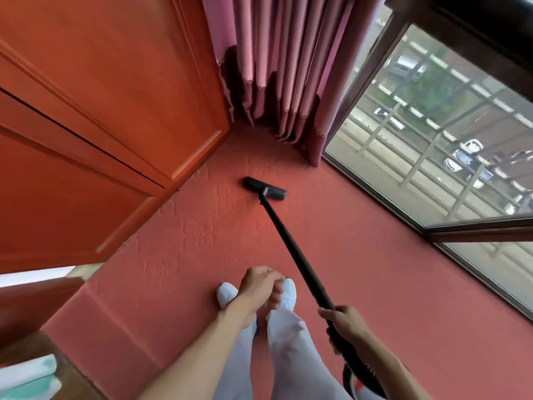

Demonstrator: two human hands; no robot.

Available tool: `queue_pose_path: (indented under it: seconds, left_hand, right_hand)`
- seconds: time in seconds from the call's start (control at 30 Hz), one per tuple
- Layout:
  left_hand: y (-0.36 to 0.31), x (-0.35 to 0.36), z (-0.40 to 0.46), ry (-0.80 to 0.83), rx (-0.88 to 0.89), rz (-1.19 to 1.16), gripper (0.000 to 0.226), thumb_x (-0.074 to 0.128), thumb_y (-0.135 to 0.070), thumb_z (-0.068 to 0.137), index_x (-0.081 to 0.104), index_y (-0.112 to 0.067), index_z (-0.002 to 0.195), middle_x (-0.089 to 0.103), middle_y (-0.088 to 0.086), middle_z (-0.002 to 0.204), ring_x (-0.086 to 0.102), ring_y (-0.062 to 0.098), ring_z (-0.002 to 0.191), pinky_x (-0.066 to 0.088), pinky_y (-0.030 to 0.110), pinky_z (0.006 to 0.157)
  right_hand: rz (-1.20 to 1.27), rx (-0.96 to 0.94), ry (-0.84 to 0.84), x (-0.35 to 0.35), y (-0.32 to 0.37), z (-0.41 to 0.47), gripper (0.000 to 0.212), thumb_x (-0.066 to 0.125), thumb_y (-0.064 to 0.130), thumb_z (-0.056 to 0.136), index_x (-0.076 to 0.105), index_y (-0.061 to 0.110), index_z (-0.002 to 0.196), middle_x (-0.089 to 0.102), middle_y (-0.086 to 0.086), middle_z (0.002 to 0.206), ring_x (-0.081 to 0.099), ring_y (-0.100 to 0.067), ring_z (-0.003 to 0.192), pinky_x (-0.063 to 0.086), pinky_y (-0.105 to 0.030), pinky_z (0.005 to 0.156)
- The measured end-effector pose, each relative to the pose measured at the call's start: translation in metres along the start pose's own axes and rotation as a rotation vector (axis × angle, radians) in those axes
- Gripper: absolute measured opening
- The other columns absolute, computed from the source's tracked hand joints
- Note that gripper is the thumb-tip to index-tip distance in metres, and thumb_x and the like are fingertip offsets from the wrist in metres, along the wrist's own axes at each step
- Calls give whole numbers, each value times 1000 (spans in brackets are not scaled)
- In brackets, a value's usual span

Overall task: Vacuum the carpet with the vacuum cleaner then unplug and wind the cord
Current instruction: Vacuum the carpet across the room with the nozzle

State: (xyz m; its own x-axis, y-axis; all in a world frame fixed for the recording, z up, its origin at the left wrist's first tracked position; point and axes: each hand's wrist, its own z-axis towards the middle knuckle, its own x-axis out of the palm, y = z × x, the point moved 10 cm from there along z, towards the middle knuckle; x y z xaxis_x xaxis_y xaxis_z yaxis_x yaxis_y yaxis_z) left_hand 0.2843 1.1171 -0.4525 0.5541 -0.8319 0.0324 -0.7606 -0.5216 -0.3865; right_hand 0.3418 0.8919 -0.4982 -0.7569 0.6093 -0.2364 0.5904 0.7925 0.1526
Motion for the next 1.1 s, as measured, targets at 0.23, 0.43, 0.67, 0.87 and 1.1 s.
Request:
queue_pose_path:
  seconds: [0.23,0.43,0.67,0.87,1.1]
  left_hand:
    - [-18,8,25,-14,19,69,11,51,-6,86,61,-2,84,57,11,61,48,21,45,43,25,43]
    - [-13,3,41,-29,3,105,12,53,-8,85,63,-2,82,58,10,62,50,22,50,43,26,47]
    - [-1,9,39,-29,-41,125,14,53,-6,84,63,2,87,58,10,60,49,22,48,42,24,46]
    - [-15,20,33,-10,-32,132,11,50,-6,85,60,-5,81,54,11,61,43,20,45,38,24,46]
    - [-42,18,41,-23,35,98,11,53,-8,85,62,-3,84,57,11,62,47,20,45,43,28,48]
  right_hand:
    - [200,-90,-45,-1,129,70,24,66,14,89,50,-3,86,48,-13,57,47,-20,35,41,-27,39]
    - [180,-84,-60,-14,149,98,30,67,20,88,48,-3,92,51,-15,57,50,-24,38,45,-32,43]
    - [22,-40,-36,-25,75,52,28,66,21,88,51,-2,81,53,-17,53,48,-22,30,42,-26,35]
    - [-93,14,34,-27,27,11,28,65,23,88,49,3,77,52,-14,50,47,-21,33,39,-25,36]
    - [-51,-71,-52,-44,129,46,32,66,24,90,49,-3,84,55,-18,51,52,-26,37,46,-31,43]
